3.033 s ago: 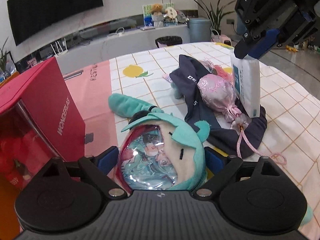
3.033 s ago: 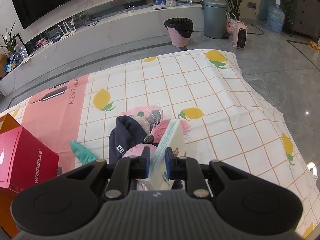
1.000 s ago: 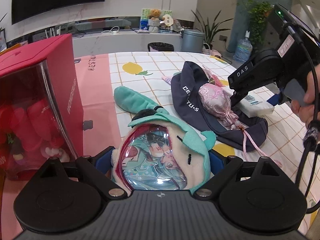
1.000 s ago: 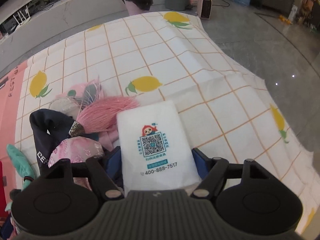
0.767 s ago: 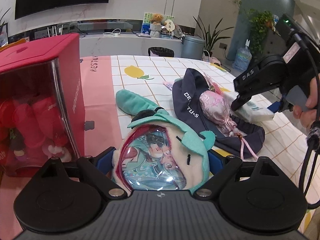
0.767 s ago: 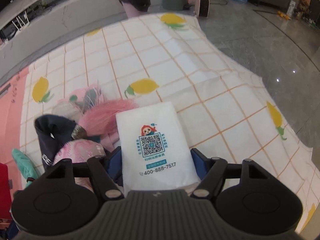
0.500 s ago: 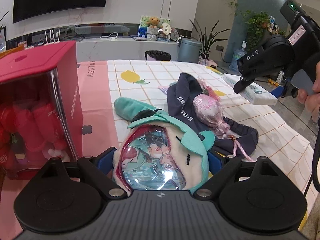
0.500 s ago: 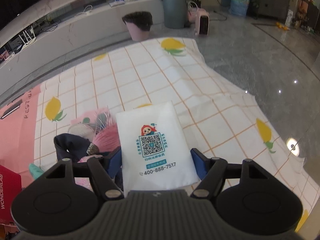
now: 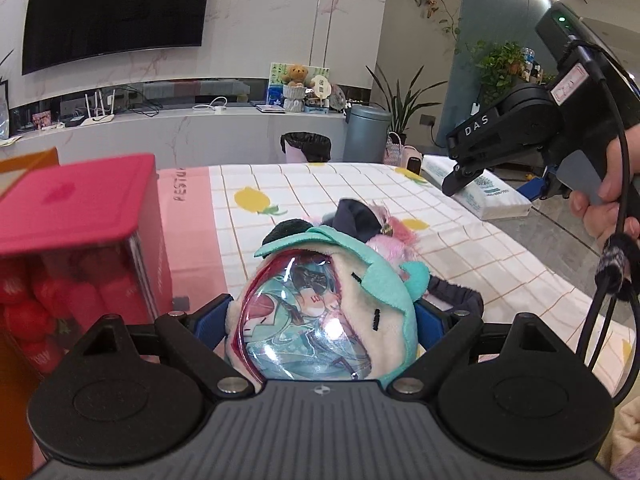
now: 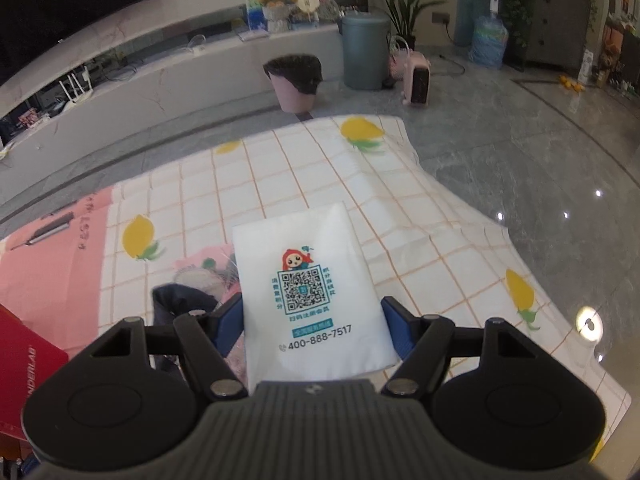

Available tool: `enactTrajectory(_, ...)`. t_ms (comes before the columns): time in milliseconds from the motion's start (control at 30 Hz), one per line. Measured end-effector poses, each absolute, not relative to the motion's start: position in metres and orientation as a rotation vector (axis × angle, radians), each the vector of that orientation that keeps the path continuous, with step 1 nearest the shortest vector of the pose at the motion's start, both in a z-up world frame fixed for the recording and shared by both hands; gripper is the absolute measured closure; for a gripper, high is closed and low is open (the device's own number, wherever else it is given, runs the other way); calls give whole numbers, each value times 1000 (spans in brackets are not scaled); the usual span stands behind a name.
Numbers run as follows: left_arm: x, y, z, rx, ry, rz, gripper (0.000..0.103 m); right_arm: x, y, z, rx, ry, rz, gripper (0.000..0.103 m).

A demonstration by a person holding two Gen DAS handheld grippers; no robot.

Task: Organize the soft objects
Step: 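Carry the teal plush and white packet with both tools over the orange box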

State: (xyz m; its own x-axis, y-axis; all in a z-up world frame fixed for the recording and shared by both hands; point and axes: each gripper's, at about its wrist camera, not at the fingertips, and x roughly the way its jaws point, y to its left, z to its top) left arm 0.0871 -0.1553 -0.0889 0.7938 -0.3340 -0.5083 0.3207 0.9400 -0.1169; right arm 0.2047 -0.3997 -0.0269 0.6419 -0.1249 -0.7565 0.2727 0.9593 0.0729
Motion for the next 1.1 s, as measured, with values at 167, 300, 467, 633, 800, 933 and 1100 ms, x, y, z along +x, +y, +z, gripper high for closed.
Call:
enactTrajectory(167,85,-150,-70,-30,533,-351,0,189,-405,-1,226,761,-244,32)
enactTrajectory(300,83,-140,-44,-40,478,-339,0,177,-403,14,258,718,-224,32)
enactTrajectory(467,85,-125,-4,-63,429,-331,0,164,-386,32,229,644,-234,32)
enactTrajectory(633,87,-99,42,-17,341,-303,0,158,-358,48,228,595,-173,32)
enactTrajectory(800,85,-66,72,61,272,-224,0,155,-320,60,247,554,-30,32)
enactTrajectory(933,78,-35,74,94,258,-145,0,150,-276,72,212,517,74,32)
enactTrajectory(1100,80,6,58,63,315,-58,0,136,-211,95,166,438,228,32)
